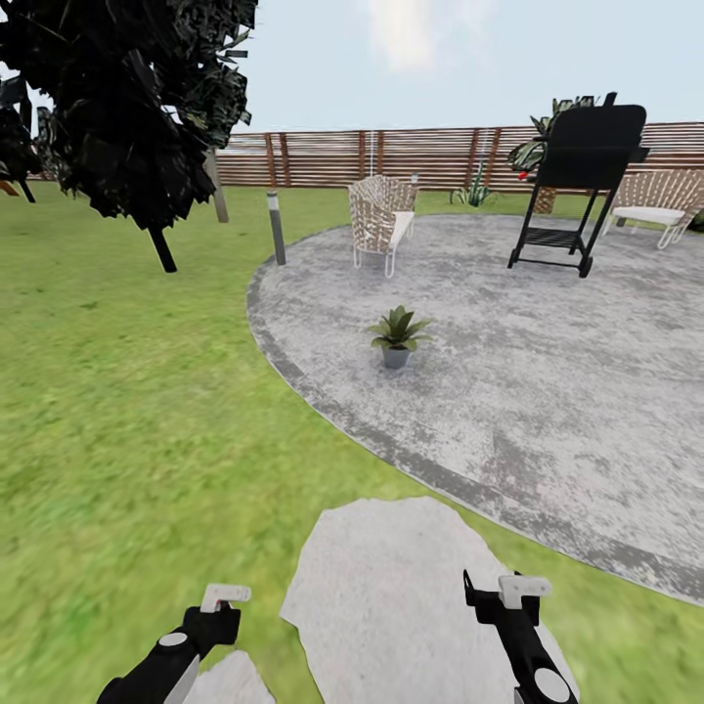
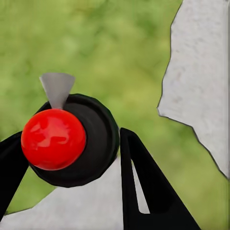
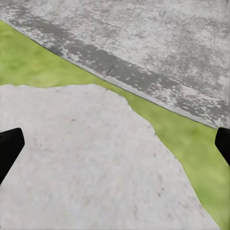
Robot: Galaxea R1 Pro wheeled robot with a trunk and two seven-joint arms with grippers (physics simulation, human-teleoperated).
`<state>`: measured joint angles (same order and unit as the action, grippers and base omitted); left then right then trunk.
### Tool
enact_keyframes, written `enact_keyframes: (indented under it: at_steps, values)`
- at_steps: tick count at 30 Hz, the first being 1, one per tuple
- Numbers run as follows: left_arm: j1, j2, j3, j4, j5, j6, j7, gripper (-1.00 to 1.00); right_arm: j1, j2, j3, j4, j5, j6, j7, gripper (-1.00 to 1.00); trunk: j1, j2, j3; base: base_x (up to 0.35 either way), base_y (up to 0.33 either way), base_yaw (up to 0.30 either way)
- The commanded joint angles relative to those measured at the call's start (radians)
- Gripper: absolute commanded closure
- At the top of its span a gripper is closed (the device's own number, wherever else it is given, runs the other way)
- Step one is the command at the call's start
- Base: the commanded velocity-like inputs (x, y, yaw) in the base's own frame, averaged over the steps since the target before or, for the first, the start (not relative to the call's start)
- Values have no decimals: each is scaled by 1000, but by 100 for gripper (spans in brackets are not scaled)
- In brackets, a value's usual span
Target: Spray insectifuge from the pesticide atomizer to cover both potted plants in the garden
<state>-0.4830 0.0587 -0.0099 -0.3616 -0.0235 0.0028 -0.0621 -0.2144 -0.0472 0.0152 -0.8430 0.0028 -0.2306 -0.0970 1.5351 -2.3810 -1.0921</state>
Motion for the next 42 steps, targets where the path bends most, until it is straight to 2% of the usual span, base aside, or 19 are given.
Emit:
enact_keyframes:
  at_steps: [1, 14, 27, 34, 38, 42]
  values:
    - [0, 0, -1, -1, -3, 0, -2, 100, 0, 0, 2, 1, 0, -3, -4, -100, -4, 7, 4, 0, 0, 0]
    - [2, 0, -1, -2, -1, -3, -3, 100, 0, 0, 2, 1, 0, -3, -4, -100, -4, 7, 24, 0, 0, 0]
    - [0, -3, -1, -2, -1, -3, -4, 100, 0, 0, 2, -3, 0, -3, -4, -100, -54, 98, 68, 0, 0, -51]
    - [2, -3, -1, -3, -1, -9, -3, 100, 0, 0, 2, -4, 0, -3, -4, -100, -54, 98, 68, 0, 0, -267]
    - [1, 3, 1, -3, -1, -8, -5, 100, 0, 0, 2, -1, 0, -3, -4, -100, -54, 98, 68, 119, 66, -62]
    - [-2, -2, 1, -3, -1, -3, -2, 100, 0, 1, 2, -1, 0, -3, -4, -100, -54, 98, 68, 284, 179, -2]
